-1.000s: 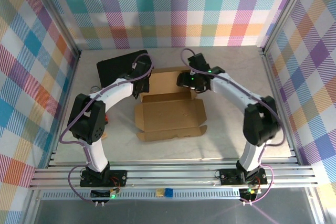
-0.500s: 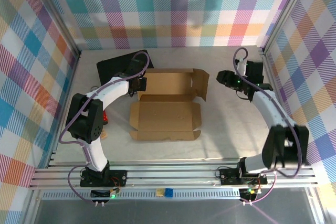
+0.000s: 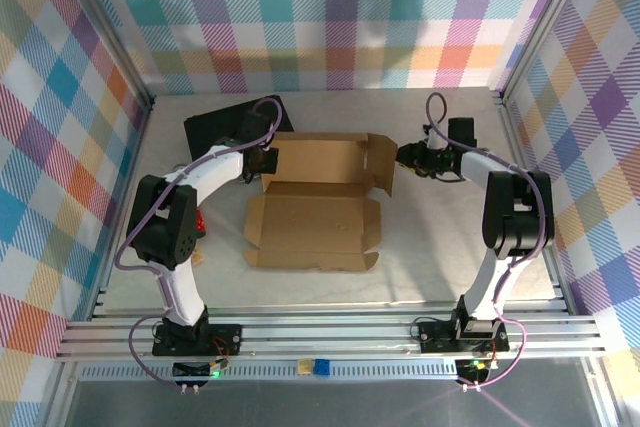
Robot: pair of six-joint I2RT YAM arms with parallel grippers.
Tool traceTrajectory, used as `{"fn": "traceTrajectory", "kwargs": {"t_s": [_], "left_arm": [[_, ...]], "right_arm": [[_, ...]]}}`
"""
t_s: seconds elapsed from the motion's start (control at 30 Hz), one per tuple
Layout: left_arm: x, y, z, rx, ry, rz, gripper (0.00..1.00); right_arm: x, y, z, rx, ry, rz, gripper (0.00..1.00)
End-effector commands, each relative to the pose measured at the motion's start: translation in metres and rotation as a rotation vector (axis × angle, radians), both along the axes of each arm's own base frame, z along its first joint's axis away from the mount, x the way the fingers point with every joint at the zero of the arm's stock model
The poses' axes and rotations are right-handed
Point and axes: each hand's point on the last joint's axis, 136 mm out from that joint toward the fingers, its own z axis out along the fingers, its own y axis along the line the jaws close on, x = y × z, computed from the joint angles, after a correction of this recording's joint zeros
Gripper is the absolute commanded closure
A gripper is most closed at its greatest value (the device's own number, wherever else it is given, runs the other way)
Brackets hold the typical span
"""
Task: Fold the paper box
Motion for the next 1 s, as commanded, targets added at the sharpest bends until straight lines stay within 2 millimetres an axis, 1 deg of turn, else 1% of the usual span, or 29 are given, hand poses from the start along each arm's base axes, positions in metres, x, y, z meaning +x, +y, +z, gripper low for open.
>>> {"fn": "traceTrajectory", "kwargs": {"t_s": [0.0,0.2,0.4,0.77,0.97], "left_arm": [[0.01,-0.004,0.003,-0.016,-0.01,-0.019,1.0],[0.015,-0.003,0.002,-0.01,0.001,-0.033,1.0],[0.018,-0.004,0.0,-0.02,0.009,-0.04,1.0],[0.02,-0.006,-0.001,-0.018,0.013,-0.057,1.0],[0.021,-0.008,0.0,-0.019,0.01,-0.067,1.0]], "right_arm": [[-0.002,0.027,0.027,0.11,-0.119,0.164,0.64],[-0.012,0.043,0.026,0.134,-0.135,0.256,0.6],[-0.018,0.054,0.026,0.1,-0.159,0.292,0.59],[-0.013,0.069,0.037,-0.01,-0.246,0.326,0.55],[-0.008,0.074,0.031,-0.083,-0.261,0.333,0.52]]}}
